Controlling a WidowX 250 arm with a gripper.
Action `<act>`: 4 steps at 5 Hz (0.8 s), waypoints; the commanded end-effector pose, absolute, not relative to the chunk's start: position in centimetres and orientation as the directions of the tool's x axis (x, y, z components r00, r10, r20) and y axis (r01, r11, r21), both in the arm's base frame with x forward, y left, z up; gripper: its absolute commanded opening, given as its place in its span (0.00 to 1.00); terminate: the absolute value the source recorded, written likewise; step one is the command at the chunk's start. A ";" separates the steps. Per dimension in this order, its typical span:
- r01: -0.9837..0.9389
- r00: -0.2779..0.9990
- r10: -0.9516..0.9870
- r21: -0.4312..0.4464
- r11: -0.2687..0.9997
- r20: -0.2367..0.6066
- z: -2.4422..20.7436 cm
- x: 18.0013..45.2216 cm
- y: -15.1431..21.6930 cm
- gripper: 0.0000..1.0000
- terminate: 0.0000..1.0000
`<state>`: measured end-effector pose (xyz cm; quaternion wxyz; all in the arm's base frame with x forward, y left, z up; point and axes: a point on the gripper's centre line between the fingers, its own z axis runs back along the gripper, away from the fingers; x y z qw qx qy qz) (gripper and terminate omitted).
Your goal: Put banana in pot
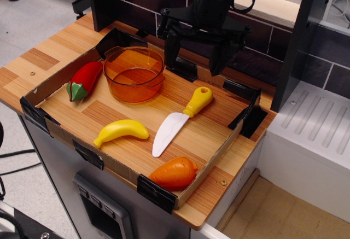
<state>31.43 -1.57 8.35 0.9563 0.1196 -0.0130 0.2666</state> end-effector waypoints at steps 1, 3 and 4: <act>-0.513 0.858 0.507 0.222 0.829 0.089 8.3 31.4 -1.6 1.00 0.00; -0.038 0.999 0.038 0.075 0.996 -0.004 8.6 29.3 -0.4 1.00 0.00; 0.199 0.980 -0.198 0.018 0.980 -0.030 8.6 28.0 0.5 1.00 0.00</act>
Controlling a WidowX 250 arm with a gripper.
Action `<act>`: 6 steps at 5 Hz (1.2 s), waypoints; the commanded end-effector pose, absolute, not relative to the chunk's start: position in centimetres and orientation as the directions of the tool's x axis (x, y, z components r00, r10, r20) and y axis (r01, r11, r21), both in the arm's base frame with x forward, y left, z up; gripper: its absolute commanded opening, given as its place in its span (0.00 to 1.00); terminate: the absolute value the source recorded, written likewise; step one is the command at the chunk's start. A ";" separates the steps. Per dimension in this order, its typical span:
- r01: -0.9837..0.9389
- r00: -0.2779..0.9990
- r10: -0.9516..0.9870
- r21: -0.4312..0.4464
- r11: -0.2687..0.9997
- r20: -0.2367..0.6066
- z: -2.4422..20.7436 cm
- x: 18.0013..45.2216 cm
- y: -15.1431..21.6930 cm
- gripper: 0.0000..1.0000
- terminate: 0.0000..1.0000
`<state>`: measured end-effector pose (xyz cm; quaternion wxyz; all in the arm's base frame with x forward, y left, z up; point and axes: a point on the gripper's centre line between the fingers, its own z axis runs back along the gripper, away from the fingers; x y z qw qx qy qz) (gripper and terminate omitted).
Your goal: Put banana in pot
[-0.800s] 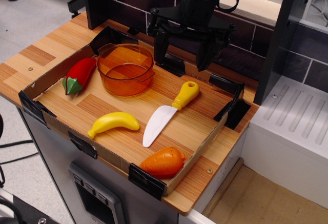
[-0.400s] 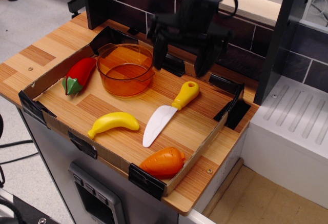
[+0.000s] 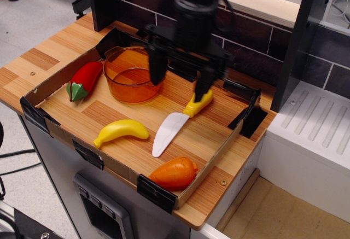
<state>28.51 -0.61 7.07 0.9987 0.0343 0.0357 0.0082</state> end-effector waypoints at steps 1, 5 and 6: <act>0.399 0.914 -0.399 -0.017 0.917 -0.070 8.6 27.0 1.5 1.00 0.00; 0.564 0.825 -0.565 0.087 0.821 -0.013 5.3 25.5 5.6 1.00 0.00; 0.553 0.832 -0.555 0.115 0.825 -0.020 4.6 25.5 5.7 1.00 0.00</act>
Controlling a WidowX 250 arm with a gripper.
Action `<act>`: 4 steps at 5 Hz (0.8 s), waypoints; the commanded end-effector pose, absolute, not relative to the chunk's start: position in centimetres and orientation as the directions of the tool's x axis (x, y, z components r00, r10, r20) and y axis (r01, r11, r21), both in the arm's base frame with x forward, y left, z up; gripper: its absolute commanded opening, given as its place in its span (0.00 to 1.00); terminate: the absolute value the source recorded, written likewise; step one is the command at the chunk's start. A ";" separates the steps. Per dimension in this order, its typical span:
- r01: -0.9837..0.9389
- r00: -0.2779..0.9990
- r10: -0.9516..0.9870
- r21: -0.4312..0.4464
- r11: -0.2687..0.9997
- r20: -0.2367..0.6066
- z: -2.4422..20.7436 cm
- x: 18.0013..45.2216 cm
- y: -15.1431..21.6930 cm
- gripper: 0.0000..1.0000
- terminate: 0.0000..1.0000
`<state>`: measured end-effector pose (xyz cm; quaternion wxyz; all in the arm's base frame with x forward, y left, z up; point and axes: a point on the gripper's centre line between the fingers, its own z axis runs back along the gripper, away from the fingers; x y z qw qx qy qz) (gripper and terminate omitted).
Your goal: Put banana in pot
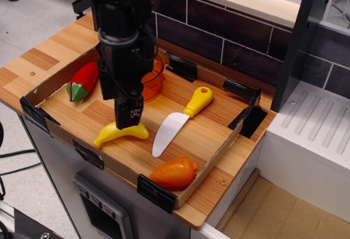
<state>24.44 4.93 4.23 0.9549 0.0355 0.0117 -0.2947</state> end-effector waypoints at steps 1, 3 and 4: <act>0.540 0.841 -0.538 0.119 0.833 -0.046 3.4 25.8 6.2 1.00 0.00; 0.546 0.838 -0.541 0.125 0.828 -0.076 2.2 25.6 6.3 1.00 0.00; 0.550 0.835 -0.544 0.135 0.824 -0.081 1.8 25.2 6.3 1.00 0.00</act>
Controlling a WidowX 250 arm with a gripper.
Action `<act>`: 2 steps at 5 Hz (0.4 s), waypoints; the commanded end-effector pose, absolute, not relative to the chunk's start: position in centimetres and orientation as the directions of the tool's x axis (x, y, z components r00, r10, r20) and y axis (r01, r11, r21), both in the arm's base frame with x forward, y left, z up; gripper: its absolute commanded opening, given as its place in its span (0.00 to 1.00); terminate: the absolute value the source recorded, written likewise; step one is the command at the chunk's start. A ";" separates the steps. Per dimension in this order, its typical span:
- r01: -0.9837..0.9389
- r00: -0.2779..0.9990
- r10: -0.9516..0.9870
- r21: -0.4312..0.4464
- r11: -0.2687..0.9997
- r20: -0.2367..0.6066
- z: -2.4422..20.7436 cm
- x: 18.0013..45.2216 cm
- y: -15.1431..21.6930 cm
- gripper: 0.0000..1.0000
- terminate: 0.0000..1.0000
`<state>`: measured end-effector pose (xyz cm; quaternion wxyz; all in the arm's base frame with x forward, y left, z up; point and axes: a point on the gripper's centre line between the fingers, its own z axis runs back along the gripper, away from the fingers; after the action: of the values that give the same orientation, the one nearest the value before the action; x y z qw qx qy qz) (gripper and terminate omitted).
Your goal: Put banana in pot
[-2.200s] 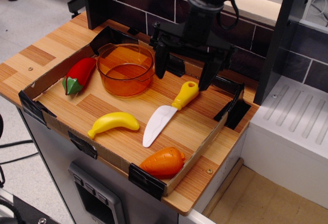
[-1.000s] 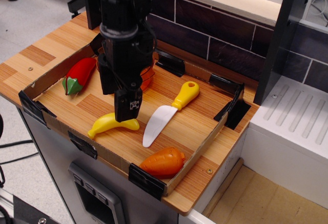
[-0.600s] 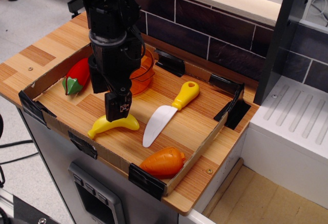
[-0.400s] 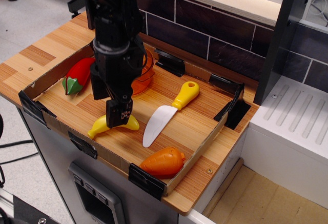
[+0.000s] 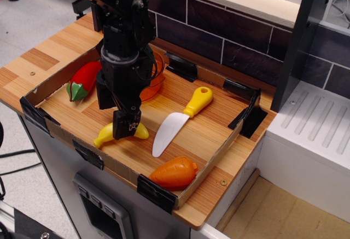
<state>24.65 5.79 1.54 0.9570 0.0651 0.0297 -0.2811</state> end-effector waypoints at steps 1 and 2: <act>0.559 0.829 -0.551 0.143 0.817 -0.095 1.5 24.9 6.2 1.00 0.00; 0.560 0.828 -0.551 0.149 0.815 -0.103 1.2 24.7 6.2 1.00 0.00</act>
<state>23.85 5.69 0.72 0.9536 0.0813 0.0357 -0.2875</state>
